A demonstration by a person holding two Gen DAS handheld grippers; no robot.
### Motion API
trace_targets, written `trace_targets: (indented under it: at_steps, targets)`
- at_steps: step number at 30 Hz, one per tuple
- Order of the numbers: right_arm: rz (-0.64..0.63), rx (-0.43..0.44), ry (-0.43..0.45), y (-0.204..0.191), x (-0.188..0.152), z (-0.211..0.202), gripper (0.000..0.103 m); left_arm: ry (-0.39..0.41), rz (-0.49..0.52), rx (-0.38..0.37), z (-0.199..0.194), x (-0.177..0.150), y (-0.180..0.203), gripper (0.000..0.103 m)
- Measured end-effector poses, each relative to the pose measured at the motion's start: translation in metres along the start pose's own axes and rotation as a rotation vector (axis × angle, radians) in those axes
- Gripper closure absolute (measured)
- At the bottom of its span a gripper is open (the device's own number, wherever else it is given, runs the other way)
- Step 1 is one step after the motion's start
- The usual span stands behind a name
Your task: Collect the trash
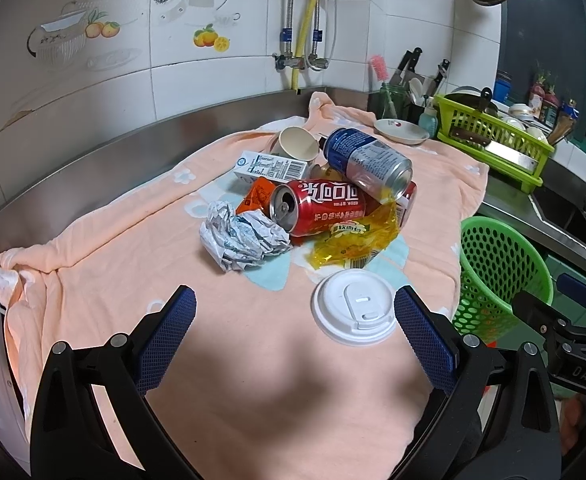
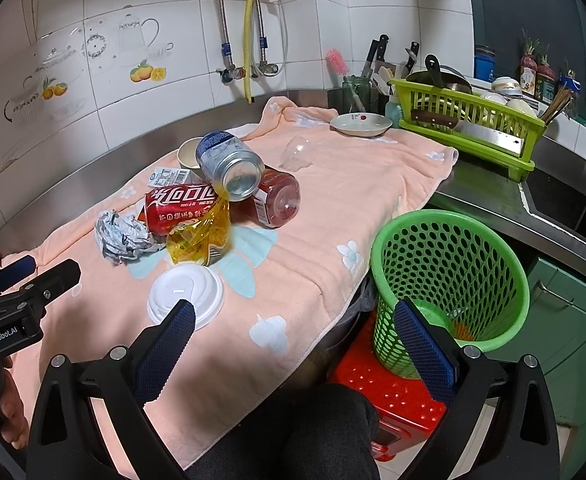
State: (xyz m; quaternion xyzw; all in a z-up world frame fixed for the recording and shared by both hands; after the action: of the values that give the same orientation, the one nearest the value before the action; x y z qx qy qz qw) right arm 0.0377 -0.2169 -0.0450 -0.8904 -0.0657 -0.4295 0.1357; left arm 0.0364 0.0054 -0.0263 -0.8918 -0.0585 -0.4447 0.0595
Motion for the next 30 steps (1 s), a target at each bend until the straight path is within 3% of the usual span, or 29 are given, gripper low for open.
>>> trace_targets:
  at_steps: [30]
  targets:
    - [-0.055, 0.040, -0.015, -0.006, 0.014, 0.023, 0.007, -0.037, -0.019, 0.030, 0.017, 0.000, -0.008, 0.005]
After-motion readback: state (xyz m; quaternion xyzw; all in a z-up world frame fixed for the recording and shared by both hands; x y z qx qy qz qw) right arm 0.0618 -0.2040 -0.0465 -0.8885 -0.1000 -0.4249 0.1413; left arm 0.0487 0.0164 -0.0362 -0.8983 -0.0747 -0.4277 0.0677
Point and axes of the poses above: each gripper's, at about its wrist camera, not at the fingertips, and z roughly the way its jaws point, y to its right, x to its top, the point moved 4 cm from there along z, roughly the way its jaws point, and after that the axes turned 9 degrees about x, right-handed, at the moved point
